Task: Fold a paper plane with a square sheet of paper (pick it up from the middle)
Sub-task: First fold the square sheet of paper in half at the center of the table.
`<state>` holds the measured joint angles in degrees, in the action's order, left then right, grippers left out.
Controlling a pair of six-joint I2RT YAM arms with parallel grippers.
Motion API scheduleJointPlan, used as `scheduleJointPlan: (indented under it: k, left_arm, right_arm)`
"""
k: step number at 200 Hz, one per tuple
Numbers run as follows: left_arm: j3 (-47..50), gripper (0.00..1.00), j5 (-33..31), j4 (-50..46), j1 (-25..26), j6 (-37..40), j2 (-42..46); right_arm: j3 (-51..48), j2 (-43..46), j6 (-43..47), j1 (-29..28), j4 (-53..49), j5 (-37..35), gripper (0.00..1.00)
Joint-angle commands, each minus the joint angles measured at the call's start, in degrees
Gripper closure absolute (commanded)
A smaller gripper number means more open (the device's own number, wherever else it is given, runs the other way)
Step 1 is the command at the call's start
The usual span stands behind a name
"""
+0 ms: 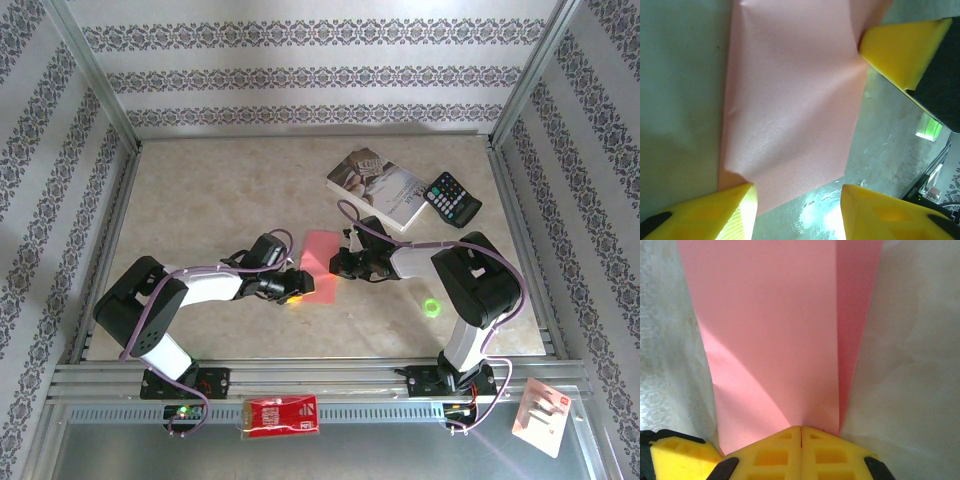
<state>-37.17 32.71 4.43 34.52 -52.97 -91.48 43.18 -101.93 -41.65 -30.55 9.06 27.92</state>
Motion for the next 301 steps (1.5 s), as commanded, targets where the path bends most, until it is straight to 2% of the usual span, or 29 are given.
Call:
scheduleJointPlan:
  k: [1, 37, 49, 124, 195, 244, 301]
  left_arm:
    - [1.53, 0.52, -0.85, -3.87, -1.54, 1.04, 1.52]
    - [-3.05, 0.52, 2.33, -1.44, -3.63, 2.77, 4.26]
    - [-5.71, 0.55, 2.77, -1.80, -4.83, 3.85, 3.17]
    - [-23.88, 0.62, 3.25, -6.14, -7.26, 10.86, -15.55]
    - [-25.48, 0.62, 3.85, -5.07, -11.97, 12.42, -22.87]
    - [-26.91, 0.58, 7.54, -1.75, -10.60, 9.97, -17.97]
    - [-32.10, 0.57, 6.32, -4.89, -11.06, 11.70, -23.80]
  right_arm:
    - [-2.64, -5.68, 2.27, -0.83, -9.32, -9.82, 1.00]
    - [-2.49, -5.91, 2.25, -0.83, -9.20, -9.82, 1.00]
    - [-2.23, -6.11, 2.23, -0.88, -9.06, -9.76, 1.00]
    - [-2.40, -5.87, 1.75, -0.95, -8.89, -9.99, 1.00]
    - [-3.02, -6.33, 1.66, -0.96, -8.62, -10.19, 1.00]
    - [-3.02, -6.30, 1.57, -1.03, -8.63, -10.33, 1.00]
    - [-2.97, -6.00, 1.65, -0.93, -8.90, -10.34, 1.00]
